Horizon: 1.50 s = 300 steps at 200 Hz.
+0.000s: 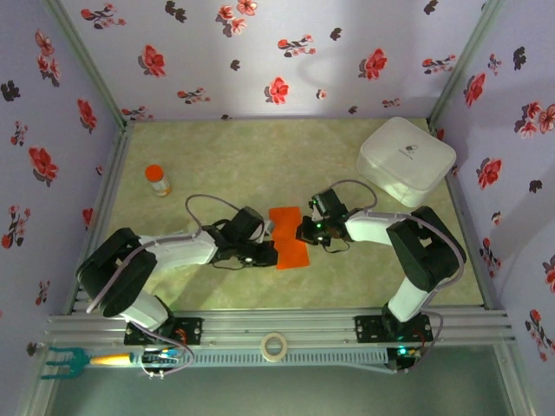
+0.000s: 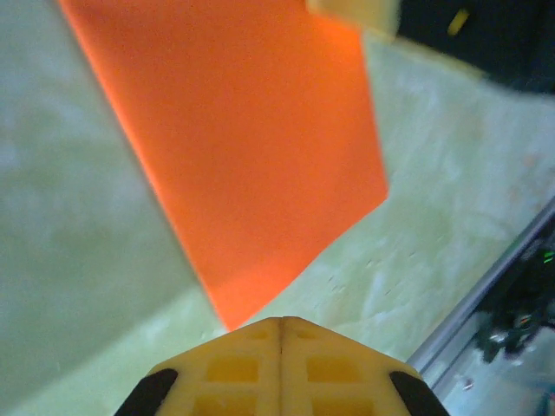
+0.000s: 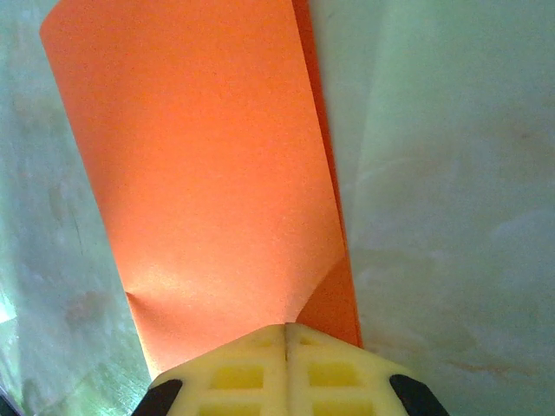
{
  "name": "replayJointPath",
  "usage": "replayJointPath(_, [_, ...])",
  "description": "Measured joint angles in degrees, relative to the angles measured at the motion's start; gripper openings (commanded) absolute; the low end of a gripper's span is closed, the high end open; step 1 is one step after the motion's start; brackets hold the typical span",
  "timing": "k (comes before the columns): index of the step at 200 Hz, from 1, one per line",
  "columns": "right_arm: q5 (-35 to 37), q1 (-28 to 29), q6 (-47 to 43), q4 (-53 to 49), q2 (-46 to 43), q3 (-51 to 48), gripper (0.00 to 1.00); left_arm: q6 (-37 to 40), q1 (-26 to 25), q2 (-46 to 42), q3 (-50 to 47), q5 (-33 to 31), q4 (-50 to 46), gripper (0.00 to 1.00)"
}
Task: Fold a paper plane with a square sheet of paper (pick it up from the middle)
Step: First fold the square sheet of paper in half at the center of the table.
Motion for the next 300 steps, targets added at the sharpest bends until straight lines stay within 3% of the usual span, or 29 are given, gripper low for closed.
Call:
replayJointPath(31, [0.0, 0.0, 0.0, 0.0, 0.0, -0.02, 0.0, -1.42, 3.32, 4.22, 1.88, 2.38, 4.9, 0.04])
replayJointPath(69, [0.0, 0.0, 0.0, 0.02, 0.0, -0.04, 0.0, -2.99, 3.65, 10.95, 2.21, 4.02, 8.63, 0.04])
replayJointPath(111, [0.02, 0.0, 0.0, 0.24, -0.22, -0.37, 0.0, -4.04, 3.91, 10.88, -0.31, 4.17, 12.52, 0.04])
replayJointPath(183, [0.02, 0.0, 0.0, 0.26, -0.22, -0.37, 0.0, -3.54, 6.1, 8.39, 3.19, 3.8, 6.16, 0.08])
replayJointPath(220, [0.0, 0.0, 0.0, 0.26, -0.22, -0.37, 0.0, -3.37, 7.58, 11.5, 8.15, 4.57, 7.19, 0.07])
replayJointPath(300, [0.02, 0.0, 0.0, 0.24, -0.22, -0.37, 0.0, -2.69, 8.74, 15.08, 5.18, 5.7, 10.19, 0.06])
